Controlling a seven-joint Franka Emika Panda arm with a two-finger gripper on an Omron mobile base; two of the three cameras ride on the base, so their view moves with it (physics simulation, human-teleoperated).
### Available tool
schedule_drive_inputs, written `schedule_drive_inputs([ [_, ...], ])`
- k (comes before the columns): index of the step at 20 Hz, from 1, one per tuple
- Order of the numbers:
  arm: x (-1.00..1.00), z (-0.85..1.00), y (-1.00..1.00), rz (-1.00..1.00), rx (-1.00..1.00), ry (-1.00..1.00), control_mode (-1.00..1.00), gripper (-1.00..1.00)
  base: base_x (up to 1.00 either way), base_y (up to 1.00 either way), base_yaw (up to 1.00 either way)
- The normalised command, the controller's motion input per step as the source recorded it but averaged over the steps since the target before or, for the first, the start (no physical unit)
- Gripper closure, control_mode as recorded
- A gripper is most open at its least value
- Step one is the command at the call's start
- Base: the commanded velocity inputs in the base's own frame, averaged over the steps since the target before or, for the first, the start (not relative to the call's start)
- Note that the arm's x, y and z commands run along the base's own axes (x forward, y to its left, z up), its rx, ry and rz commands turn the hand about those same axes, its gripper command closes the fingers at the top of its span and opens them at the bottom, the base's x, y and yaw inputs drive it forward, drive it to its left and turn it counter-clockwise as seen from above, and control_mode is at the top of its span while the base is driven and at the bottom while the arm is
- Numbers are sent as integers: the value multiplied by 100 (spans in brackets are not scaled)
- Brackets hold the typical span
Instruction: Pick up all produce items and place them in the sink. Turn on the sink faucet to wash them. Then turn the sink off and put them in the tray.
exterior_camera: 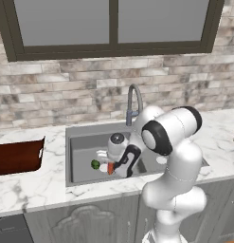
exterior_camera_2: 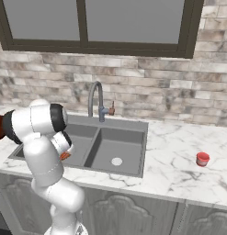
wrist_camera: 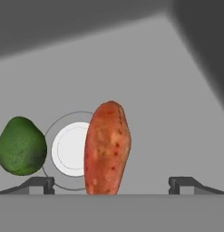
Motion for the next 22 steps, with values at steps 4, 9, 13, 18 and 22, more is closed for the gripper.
schedule_drive_inputs([
  [4, 0, -25, 0, 0, 0, 0, -100, -100, 0, 0, 0],
  [9, 0, -19, 0, -2, 0, -2, -100, -100, 0, 0, 0],
  [13, 0, -8, 0, -1, 0, -8, -100, -100, 0, 0, 0],
  [18, 0, -14, 0, -1, 0, -7, -100, -100, 0, 0, 0],
  [22, 1, -12, 0, 0, 0, -4, -100, -100, 0, 0, 0],
])
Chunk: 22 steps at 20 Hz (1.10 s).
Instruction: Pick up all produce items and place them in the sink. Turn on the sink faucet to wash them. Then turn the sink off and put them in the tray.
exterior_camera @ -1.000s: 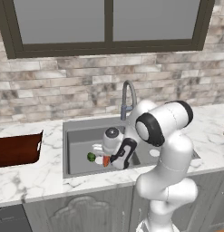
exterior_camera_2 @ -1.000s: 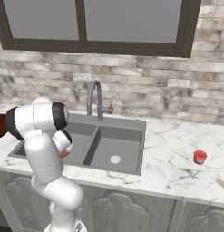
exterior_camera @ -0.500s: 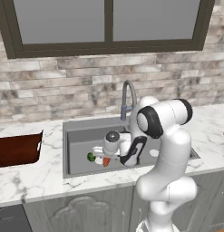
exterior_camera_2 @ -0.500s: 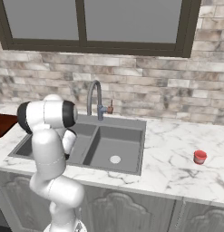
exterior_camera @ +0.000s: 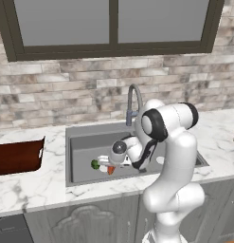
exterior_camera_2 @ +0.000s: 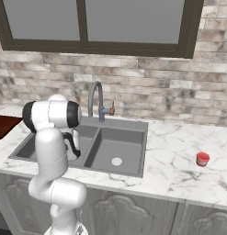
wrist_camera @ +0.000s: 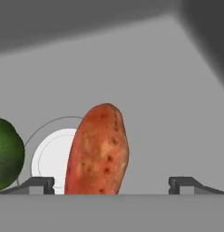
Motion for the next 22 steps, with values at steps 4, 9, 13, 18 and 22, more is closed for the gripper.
schedule_drive_inputs([
  [4, 13, -3, 7, 0, 0, -1, -100, -100, 0, 0, 0],
  [9, 6, -13, 12, 0, 0, 0, -100, -100, 0, 0, 0],
  [13, 0, -21, 15, 0, 0, 0, -100, -100, 0, 0, 0],
  [18, 0, -21, 11, 0, 0, 0, -100, -100, 0, 0, 0],
  [22, 0, -22, 1, 0, 0, 0, -100, -100, 0, 0, 0],
])
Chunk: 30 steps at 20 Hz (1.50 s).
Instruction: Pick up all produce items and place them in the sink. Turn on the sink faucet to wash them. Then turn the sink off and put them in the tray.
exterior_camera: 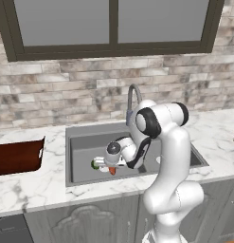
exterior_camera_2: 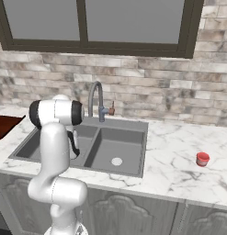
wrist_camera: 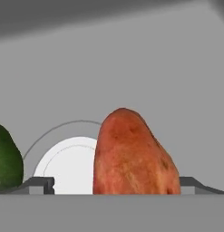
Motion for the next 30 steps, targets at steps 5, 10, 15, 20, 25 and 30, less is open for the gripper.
schedule_drive_inputs([
  [5, 0, -23, 0, 0, 1, 0, -100, 100, 0, 0, 0],
  [10, 0, -20, 0, 0, 0, -1, -100, 100, 0, 0, 0],
  [15, 0, -10, 2, 0, 1, 0, -100, 100, 0, 0, 0],
  [20, 0, -5, 0, 0, 2, 0, -100, 100, 0, 0, 0],
  [25, 0, -8, 0, 0, 2, 0, -100, 100, 0, 0, 0],
  [30, 0, -7, 0, 0, 2, 0, -100, 100, 0, 0, 0],
])
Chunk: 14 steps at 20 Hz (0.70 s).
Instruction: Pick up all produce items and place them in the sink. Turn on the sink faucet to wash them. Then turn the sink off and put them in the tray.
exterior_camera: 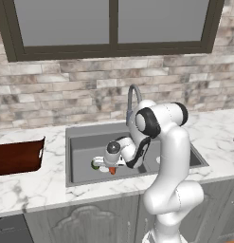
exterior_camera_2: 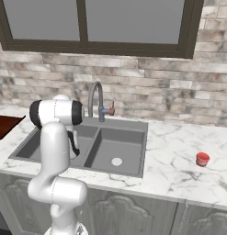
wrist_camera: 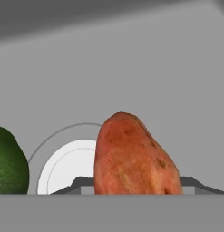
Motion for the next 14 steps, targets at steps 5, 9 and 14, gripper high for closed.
schedule_drive_inputs([
  [5, 0, -9, 1, 0, 1, 0, -100, 100, 0, 0, 0],
  [9, 0, -9, 8, 0, 0, 1, -100, 100, 0, 0, 0],
  [14, 0, -2, 2, 0, 0, 2, -100, 100, 0, 0, 0],
])
